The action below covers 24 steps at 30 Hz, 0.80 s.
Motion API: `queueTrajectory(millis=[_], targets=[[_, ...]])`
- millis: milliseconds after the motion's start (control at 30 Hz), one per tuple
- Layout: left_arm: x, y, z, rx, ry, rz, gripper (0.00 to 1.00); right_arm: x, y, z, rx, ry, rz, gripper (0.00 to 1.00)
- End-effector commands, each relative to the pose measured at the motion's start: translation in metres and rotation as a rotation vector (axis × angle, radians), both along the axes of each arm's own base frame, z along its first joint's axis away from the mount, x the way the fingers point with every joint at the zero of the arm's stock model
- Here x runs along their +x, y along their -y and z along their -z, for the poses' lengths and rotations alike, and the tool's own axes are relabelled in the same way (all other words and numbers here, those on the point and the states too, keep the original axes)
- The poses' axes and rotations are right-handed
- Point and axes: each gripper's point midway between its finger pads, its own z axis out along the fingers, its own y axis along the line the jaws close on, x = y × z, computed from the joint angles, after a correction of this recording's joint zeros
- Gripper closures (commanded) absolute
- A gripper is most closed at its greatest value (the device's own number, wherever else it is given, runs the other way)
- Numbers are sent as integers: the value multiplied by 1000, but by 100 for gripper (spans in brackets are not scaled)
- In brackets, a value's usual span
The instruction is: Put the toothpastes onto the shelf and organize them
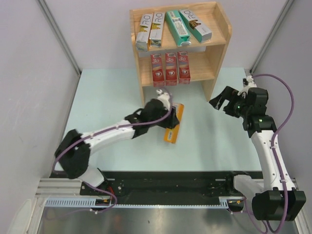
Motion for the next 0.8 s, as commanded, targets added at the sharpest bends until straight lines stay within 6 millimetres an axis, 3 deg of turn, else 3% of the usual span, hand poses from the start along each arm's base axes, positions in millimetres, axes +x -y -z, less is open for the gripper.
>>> queueTrajectory(millis=[0, 33, 100, 133, 167, 200, 367, 500, 767], targets=[[7, -21, -92, -315, 79, 41, 43, 3, -41, -13, 39, 63, -138, 0], [7, -29, -91, -331, 71, 37, 43, -2, -62, -13, 39, 66, -203, 0], [11, -47, -119, -424, 103, 48, 43, -4, -89, -16, 45, 92, -279, 0], [8, -53, -119, -447, 98, 60, 43, -13, -112, -17, 52, 98, -354, 0], [9, -56, -132, -504, 111, 69, 42, -16, -127, -14, 63, 91, -406, 0], [13, -70, -144, -543, 132, 54, 43, -19, -141, -19, 87, 109, -448, 0], [3, -92, -170, -730, 127, 118, 42, -51, -208, -25, 145, 141, -625, 0], [1, -106, -183, -836, 132, 140, 42, -61, -234, -20, 137, 146, -648, 0], [4, -112, -186, -868, 119, 99, 43, -67, -250, -6, -19, 195, -497, 0]])
